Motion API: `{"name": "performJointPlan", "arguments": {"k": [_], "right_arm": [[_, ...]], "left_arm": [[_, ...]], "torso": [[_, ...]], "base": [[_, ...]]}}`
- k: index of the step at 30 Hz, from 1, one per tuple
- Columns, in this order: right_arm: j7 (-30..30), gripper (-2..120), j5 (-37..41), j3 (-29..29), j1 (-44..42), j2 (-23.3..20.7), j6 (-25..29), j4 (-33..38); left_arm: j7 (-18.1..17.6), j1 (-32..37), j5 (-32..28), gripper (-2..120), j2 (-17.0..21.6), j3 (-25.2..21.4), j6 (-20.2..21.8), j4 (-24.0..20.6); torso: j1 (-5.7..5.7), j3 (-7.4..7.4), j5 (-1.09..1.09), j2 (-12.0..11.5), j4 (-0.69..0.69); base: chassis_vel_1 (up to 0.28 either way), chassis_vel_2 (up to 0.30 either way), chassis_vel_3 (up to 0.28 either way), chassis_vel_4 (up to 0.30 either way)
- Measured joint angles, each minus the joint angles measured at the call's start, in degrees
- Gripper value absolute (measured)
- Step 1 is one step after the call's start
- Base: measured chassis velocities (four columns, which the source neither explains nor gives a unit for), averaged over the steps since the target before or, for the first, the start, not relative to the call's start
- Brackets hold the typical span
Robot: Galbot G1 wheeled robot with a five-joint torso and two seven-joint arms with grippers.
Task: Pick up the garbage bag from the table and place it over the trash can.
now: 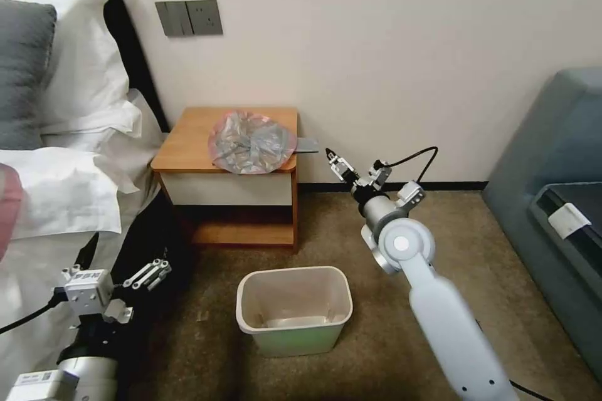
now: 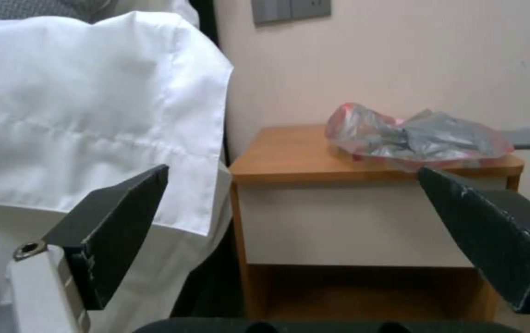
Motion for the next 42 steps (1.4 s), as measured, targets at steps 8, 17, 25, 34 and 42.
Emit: {"name": "performJointPlan", "arguments": {"k": [8,17,25,34,42], "right_arm": [[-0.86,100,4.85,0.07,6.60,4.15,-0.29,-9.70],[-2.35,100,7.21,0.35,12.02,7.17,-0.51,-18.26],[-4.41,100,10.70,1.54,17.17,11.38,-0.95,-28.72],[-5.12,100,11.92,1.93,17.34,12.23,-0.97,-30.04],[-6.65,83,13.11,1.95,17.64,12.35,0.05,-30.53]], "left_arm": [[0.29,0.70,0.30,100,-1.03,-0.11,-0.54,-0.41],[0.41,0.81,0.33,100,-1.45,-0.17,-0.76,-0.68],[0.47,0.88,0.34,99,-1.38,-0.27,-0.98,-0.78],[0.61,1.06,0.35,99,-1.58,-0.29,-1.45,-0.77],[0.82,1.15,0.36,99,-1.59,-0.30,-1.80,-0.76]], "torso": [[0.00,0.00,0.00,0.00,0.01],[0.00,-0.01,0.02,0.00,-0.01],[0.00,0.00,0.01,0.00,0.02],[0.00,0.00,0.00,0.00,0.01],[0.00,0.00,0.00,0.00,0.01]], "base": [[0.000,0.000,0.000,0.000],[0.000,0.000,0.000,0.000],[0.000,0.000,0.000,0.000],[0.000,0.000,0.000,0.000],[0.000,0.000,0.000,0.000]]}}
